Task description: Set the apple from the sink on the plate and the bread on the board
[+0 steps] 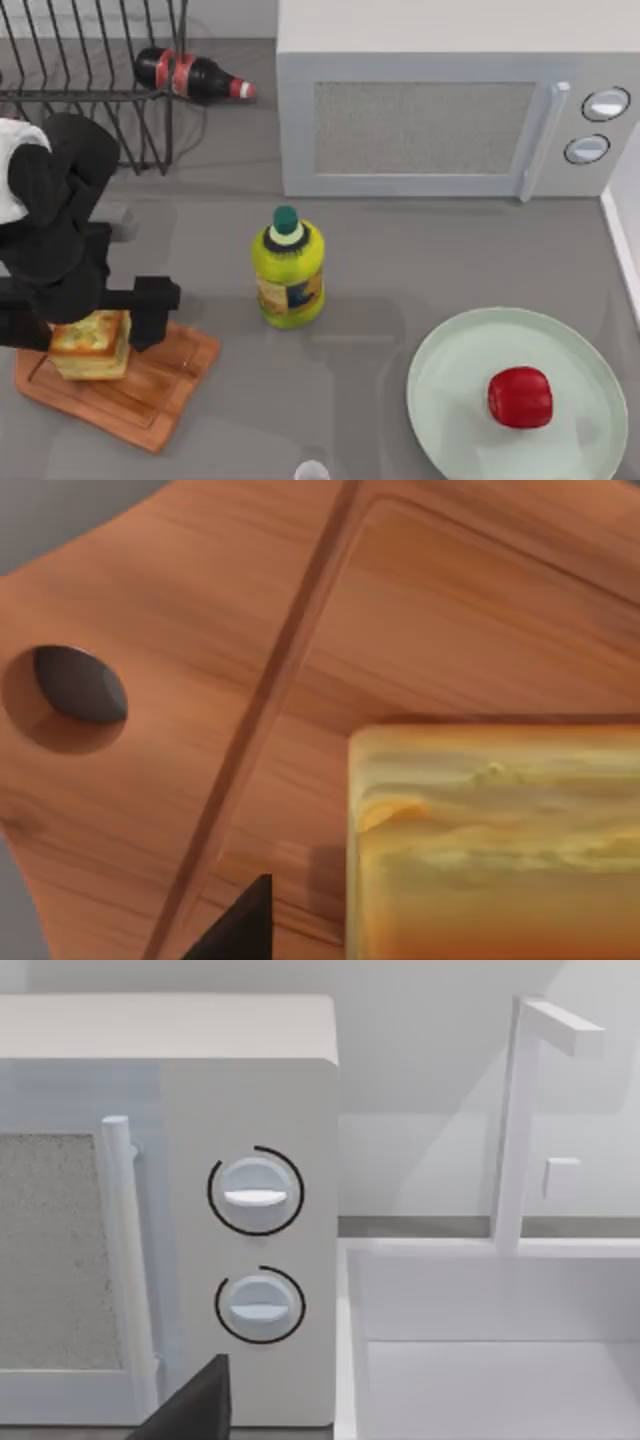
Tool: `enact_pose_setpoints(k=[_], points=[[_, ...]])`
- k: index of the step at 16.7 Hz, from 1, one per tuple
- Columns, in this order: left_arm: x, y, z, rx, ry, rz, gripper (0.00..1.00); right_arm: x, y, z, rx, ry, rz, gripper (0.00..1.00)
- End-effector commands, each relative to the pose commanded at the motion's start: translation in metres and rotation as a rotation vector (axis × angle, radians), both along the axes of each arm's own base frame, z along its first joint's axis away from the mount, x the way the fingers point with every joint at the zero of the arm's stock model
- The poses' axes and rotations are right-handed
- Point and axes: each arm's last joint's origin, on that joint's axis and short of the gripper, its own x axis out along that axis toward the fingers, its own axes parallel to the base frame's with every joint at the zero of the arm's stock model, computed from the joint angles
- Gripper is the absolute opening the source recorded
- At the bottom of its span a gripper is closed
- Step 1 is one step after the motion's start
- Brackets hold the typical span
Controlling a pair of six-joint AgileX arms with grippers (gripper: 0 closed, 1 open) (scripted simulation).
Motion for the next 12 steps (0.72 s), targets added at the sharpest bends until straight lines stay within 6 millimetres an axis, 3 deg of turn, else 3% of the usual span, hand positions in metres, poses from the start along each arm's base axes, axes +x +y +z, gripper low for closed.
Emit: enact_pose_setpoints(k=[8,12], points=[[0.0,0.0,0.0,0.0,-0.001,0.0,1.0,0.0,0.0,0.0,0.0,0.0,0.0,1.0],[-0.009,0.006,0.016,-0.025,-0.101,0.002,1.0,0.0,0.0,0.0,0.0,0.0,0.0,1.0]])
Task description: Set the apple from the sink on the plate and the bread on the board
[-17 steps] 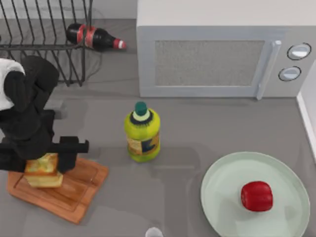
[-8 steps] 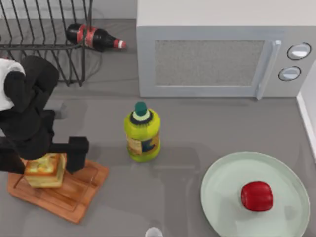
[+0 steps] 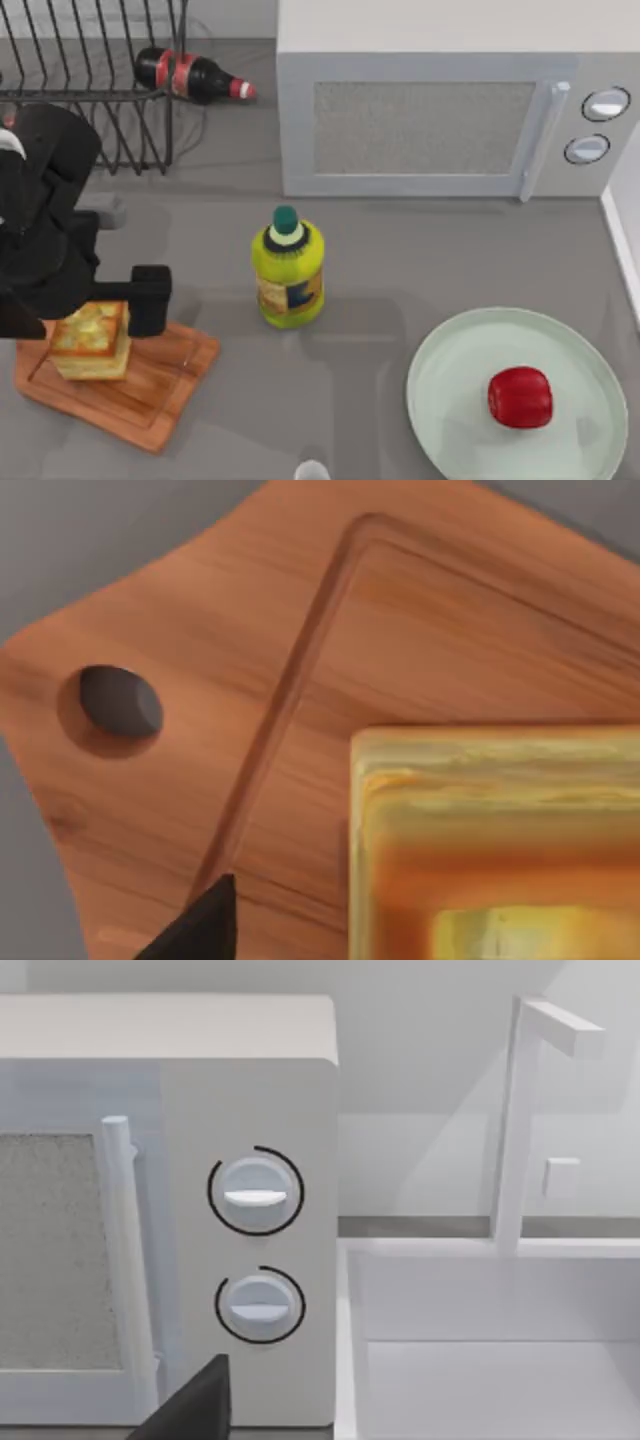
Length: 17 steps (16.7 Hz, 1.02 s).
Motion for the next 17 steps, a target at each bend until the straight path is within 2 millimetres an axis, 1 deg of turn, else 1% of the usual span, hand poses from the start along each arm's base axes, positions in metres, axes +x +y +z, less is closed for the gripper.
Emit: enact_pose_setpoints(k=[2,4,7,9,11,13,15,17], points=[[-0.012,0.007,0.014,-0.022,-0.101,0.002,1.0,0.0,0.0,0.0,0.0,0.0,0.0,1.0],[-0.03,0.015,0.028,-0.044,-0.229,0.003,1.0,0.0,0.0,0.0,0.0,0.0,0.0,1.0],[-0.062,0.029,0.044,-0.071,-0.453,0.006,1.0,0.0,0.0,0.0,0.0,0.0,0.0,1.0],[-0.086,0.037,0.049,-0.081,-0.616,0.009,1.0,0.0,0.0,0.0,0.0,0.0,0.0,1.0],[-0.108,0.044,0.048,-0.082,-0.781,0.013,1.0,0.0,0.0,0.0,0.0,0.0,0.0,1.0],[-0.127,0.05,0.042,-0.075,-0.942,0.017,1.0,0.0,0.0,0.0,0.0,0.0,0.0,1.0],[-0.142,0.054,0.034,-0.06,-1.092,0.021,1.0,0.0,0.0,0.0,0.0,0.0,0.0,1.0],[-0.152,0.057,0.024,-0.041,-1.224,0.026,1.0,0.0,0.0,0.0,0.0,0.0,0.0,1.0]])
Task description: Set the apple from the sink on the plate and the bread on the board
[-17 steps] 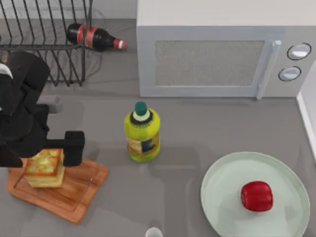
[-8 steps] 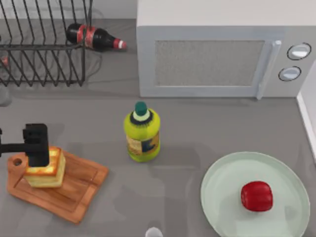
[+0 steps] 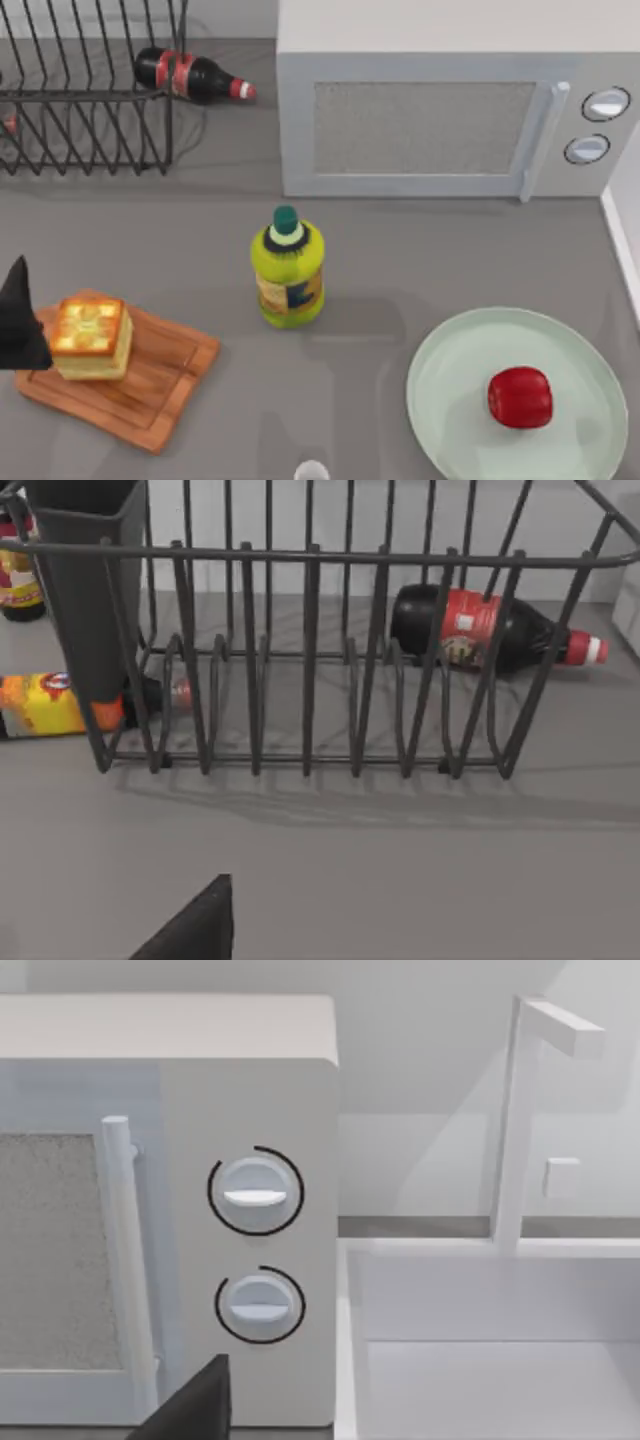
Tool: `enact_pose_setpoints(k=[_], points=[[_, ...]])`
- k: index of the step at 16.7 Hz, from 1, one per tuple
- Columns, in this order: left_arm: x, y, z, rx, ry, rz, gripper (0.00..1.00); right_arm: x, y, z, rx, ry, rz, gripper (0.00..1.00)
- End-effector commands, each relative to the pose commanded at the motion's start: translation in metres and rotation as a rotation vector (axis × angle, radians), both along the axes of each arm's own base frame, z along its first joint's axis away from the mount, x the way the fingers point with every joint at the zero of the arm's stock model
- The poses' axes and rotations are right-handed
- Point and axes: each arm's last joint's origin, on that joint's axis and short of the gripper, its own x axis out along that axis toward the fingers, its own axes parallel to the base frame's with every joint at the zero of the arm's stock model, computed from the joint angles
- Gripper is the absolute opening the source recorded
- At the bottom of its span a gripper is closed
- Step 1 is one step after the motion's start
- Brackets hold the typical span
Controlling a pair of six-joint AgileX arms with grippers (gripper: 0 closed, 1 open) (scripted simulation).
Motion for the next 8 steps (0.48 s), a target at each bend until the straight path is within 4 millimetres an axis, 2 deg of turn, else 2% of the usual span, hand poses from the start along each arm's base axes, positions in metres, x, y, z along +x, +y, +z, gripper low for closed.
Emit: enact_pose_setpoints(k=[4,8], points=[[-0.009,0.004,-0.016,0.024,-0.176,0.029,1.0,0.0,0.0,0.0,0.0,0.0,0.0,1.0],[-0.01,0.004,-0.019,0.03,-0.213,0.035,1.0,0.0,0.0,0.0,0.0,0.0,0.0,1.0]])
